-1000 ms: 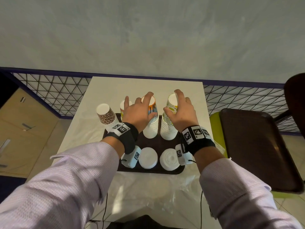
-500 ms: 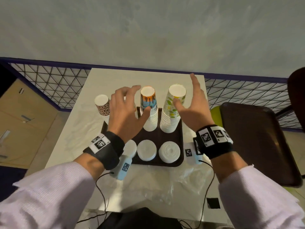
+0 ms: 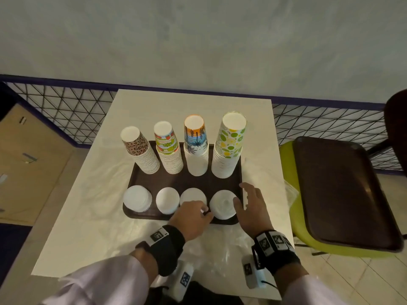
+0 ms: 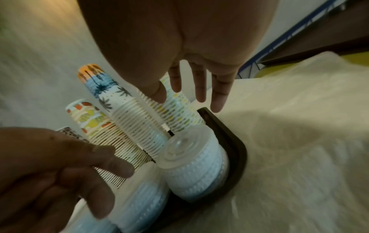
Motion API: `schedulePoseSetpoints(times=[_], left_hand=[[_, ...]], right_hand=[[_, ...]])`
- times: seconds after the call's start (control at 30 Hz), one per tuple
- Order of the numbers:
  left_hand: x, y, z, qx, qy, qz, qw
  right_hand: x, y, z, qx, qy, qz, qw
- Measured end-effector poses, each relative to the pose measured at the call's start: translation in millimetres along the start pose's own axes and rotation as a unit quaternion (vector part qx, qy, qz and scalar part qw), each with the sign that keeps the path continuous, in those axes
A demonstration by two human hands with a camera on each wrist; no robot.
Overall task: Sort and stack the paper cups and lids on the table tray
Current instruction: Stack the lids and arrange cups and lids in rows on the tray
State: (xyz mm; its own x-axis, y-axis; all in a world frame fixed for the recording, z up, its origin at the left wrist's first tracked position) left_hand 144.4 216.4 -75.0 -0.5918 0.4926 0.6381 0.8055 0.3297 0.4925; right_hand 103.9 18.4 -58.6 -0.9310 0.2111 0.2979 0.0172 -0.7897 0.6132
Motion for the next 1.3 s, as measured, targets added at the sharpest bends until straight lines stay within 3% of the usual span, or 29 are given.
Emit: schedulePoseSetpoints(times=[0.17, 0.3, 0.63, 0.93, 1.3], left_hand=[[-23, -34, 14, 0.188, 0.078, 0.051, 0.978], [-29, -50, 19, 0.294, 0.11, 0.047, 0.948], [-46, -78, 13, 0.377, 0.127, 0.04, 0.917], [-63, -79, 8, 0.47, 0.163, -0.005, 0.867], [-79, -78, -7, 0.462, 0.146, 0.02, 0.875]], right_hand=[[-27, -22, -15, 0.056, -0.052, 0.08, 0.994], [-36, -42, -21, 0.125, -0.067, 0.142, 0.98], [-49, -48, -27, 0.149, -0.077, 0.182, 0.969], [-72, -38, -25, 0.156, -0.066, 0.181, 0.969], [-85, -33, -22, 0.164, -0.047, 0.176, 0.969]])
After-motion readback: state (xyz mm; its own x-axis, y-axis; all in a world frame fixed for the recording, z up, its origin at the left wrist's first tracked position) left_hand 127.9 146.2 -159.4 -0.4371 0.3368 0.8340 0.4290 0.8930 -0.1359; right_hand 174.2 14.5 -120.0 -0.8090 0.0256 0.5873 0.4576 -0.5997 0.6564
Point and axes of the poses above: each hand's wrist, its own x-axis away from the middle knuckle, its own y-axis out of the back of the hand, z = x × y, the point moved 10 cm from there along -x, towards the middle knuckle, and after that the axes turned 12 degrees about z, right-handed, at the moved point
